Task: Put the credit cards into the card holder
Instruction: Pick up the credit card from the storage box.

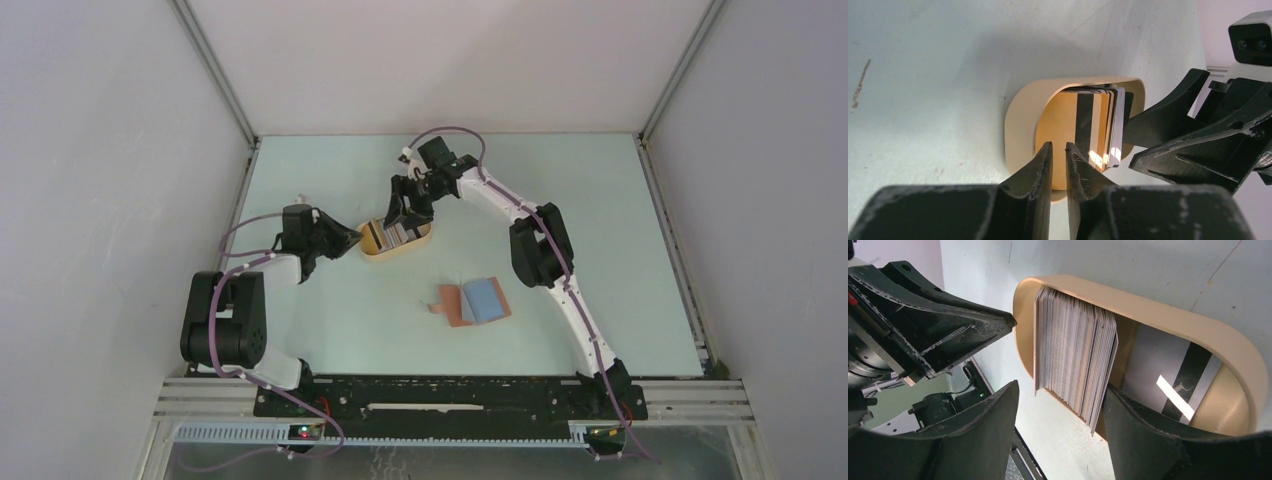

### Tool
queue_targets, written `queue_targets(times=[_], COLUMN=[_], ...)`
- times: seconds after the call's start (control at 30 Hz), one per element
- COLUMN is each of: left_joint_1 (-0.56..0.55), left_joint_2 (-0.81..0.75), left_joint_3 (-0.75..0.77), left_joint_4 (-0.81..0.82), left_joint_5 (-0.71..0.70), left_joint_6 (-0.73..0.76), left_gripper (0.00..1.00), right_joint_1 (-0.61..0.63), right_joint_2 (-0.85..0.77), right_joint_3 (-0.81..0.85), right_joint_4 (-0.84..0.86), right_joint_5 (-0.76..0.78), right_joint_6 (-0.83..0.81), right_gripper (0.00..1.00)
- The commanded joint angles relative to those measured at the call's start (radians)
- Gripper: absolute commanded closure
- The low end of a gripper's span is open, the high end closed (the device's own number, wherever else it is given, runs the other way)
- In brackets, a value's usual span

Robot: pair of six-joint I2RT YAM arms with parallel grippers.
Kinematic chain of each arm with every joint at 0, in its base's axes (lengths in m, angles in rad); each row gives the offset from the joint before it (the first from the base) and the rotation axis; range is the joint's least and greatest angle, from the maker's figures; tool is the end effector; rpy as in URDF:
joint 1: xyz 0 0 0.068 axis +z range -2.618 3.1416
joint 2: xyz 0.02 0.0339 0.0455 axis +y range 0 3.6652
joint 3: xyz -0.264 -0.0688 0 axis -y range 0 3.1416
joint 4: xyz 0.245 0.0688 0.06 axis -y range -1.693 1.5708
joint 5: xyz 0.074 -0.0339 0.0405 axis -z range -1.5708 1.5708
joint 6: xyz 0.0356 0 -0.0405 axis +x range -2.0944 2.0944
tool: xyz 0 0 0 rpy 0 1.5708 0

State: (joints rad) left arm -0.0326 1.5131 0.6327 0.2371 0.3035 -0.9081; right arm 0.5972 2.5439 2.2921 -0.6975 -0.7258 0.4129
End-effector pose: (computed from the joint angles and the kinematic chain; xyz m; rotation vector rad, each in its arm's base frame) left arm 0.2930 -0.0202 0.1616 -0.8189 2.1663 -0.8382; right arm 0.4407 0.3283 0.1773 -0.5660 2.6109 1.2933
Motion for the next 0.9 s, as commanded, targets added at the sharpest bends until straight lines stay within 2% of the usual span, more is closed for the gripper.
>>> queue_targets(times=[0.0, 0.2, 0.47, 0.87], left_joint_1=[-0.006, -0.006, -0.006, -0.006], left_joint_2=[-0.004, -0.003, -0.001, 0.001], left_joint_3=[0.068, 0.070, 0.070, 0.073], left_joint_4=[0.014, 0.016, 0.021, 0.024], left_joint_5=[0.023, 0.030, 0.036, 0.045], left_joint_6=[0.025, 0.029, 0.031, 0.035], left_gripper=[0.80, 0.81, 0.81, 0.81], right_joint_1=[-0.011, -0.023, -0.033, -0.039], right_joint_2=[-0.034, -0.031, -0.008, 0.010], right_joint_3=[0.000, -0.006, -0.005, 0.002], right_joint_4=[0.006, 0.008, 0.012, 0.005], right_joint_5=[-0.048, -0.054, -0.041, 0.030], right_joint_6=[-0.004, -0.005, -0.003, -0.016], right_gripper=[0.31, 0.33, 0.45, 0.72])
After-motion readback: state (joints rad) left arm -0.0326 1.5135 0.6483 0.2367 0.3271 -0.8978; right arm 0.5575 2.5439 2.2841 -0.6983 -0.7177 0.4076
